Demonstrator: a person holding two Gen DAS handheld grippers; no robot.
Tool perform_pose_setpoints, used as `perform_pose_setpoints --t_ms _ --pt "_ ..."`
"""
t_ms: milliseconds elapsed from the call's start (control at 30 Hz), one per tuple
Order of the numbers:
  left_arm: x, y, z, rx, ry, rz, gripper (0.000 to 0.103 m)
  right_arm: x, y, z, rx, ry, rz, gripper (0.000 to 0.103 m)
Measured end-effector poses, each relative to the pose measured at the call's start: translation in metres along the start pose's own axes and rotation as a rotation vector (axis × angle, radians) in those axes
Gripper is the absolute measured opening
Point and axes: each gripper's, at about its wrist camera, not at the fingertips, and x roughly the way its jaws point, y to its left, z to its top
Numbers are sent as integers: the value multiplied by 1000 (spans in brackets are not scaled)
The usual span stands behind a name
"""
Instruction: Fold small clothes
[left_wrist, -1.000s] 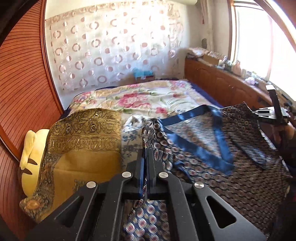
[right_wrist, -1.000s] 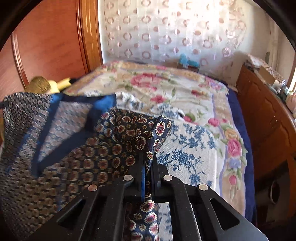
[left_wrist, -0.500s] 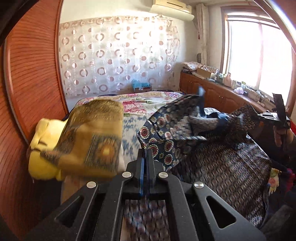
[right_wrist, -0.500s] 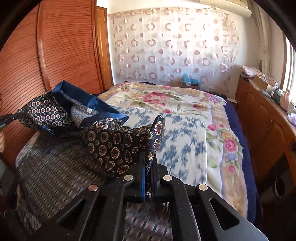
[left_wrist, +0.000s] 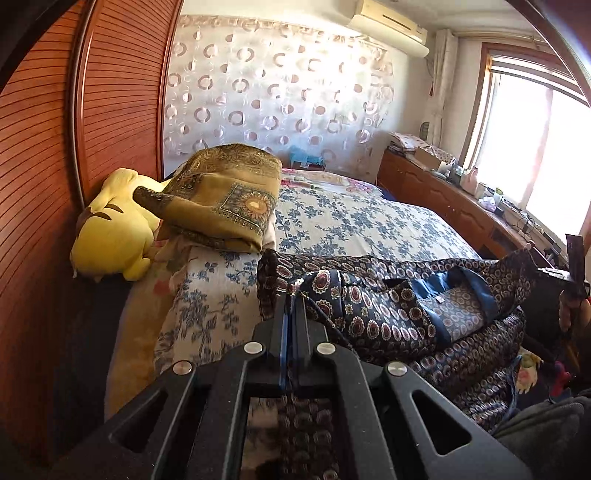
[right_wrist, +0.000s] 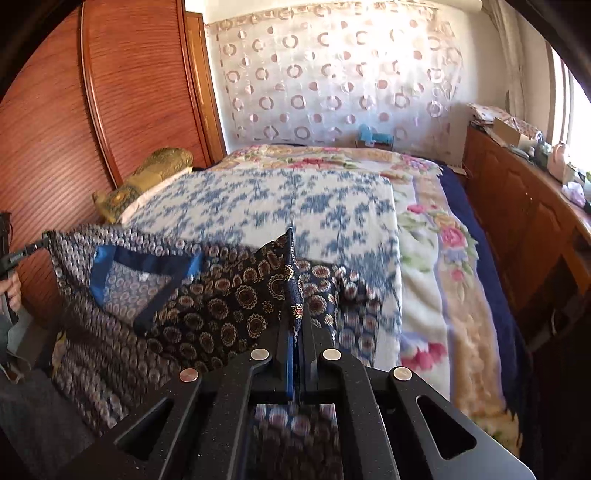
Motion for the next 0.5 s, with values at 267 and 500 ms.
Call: perform_pose_setpoints --t_ms 267,500 --pt "-15 -12 -18 56 59 41 3 -18 9 -18 -1 74 -2 1" --pt "-7 -10 -28 67 98 60 3 7 8 -21 26 155 -17 1"
